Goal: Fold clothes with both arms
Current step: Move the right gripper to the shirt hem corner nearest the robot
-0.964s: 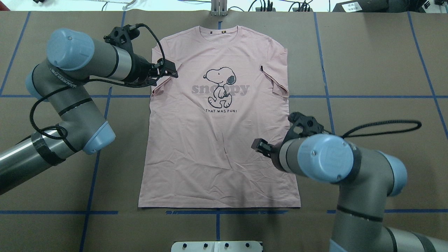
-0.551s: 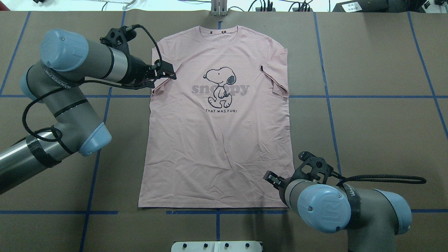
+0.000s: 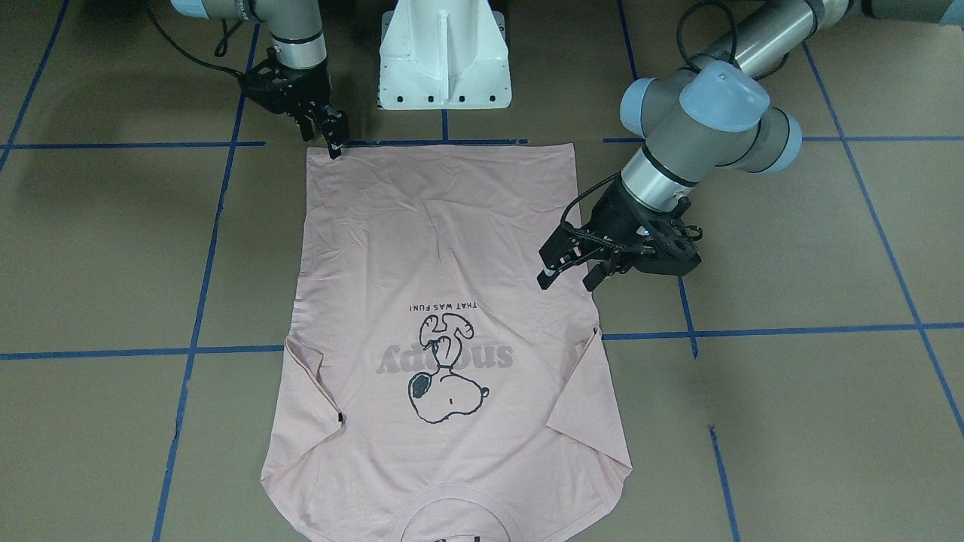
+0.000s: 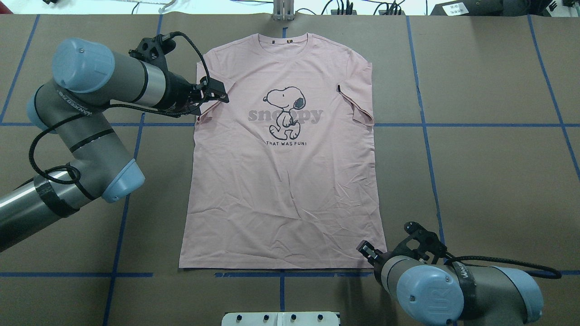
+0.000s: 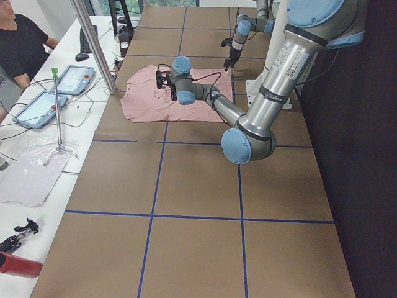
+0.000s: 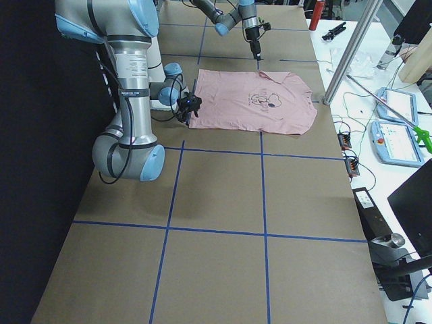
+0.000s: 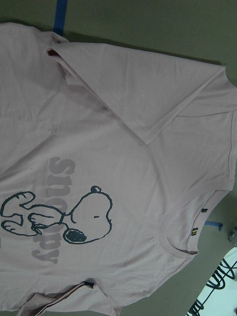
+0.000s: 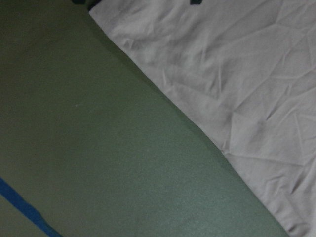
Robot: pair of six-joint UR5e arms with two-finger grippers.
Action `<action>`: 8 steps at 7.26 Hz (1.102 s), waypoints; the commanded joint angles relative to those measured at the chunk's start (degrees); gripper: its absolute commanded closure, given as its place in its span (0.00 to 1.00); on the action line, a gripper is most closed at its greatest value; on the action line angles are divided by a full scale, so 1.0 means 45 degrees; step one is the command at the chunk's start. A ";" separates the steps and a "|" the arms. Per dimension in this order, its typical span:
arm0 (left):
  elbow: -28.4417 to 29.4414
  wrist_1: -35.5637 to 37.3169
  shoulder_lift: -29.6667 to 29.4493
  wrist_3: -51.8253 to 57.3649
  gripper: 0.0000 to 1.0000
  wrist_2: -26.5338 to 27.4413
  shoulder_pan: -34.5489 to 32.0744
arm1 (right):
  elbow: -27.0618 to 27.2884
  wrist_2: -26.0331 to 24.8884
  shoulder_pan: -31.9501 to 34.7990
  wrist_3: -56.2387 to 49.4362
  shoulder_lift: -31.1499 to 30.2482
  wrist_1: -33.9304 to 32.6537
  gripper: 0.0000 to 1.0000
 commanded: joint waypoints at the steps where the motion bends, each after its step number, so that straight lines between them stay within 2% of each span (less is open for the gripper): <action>1: 0.0008 0.0000 0.0002 -0.0016 0.12 0.0007 0.0002 | -0.0059 -0.0015 -0.0075 0.0100 -0.0219 0.0038 0.27; 5: 0.0008 -0.0020 0.0002 0.0023 0.12 0.0007 0.0002 | -0.0059 0.0101 -0.0075 0.0022 -0.0182 -0.0060 0.33; 8: 0.0028 -0.0020 0.0022 0.0043 0.12 0.0026 0.0002 | -0.0293 0.0102 -0.0094 0.0003 -0.0162 -0.0080 0.34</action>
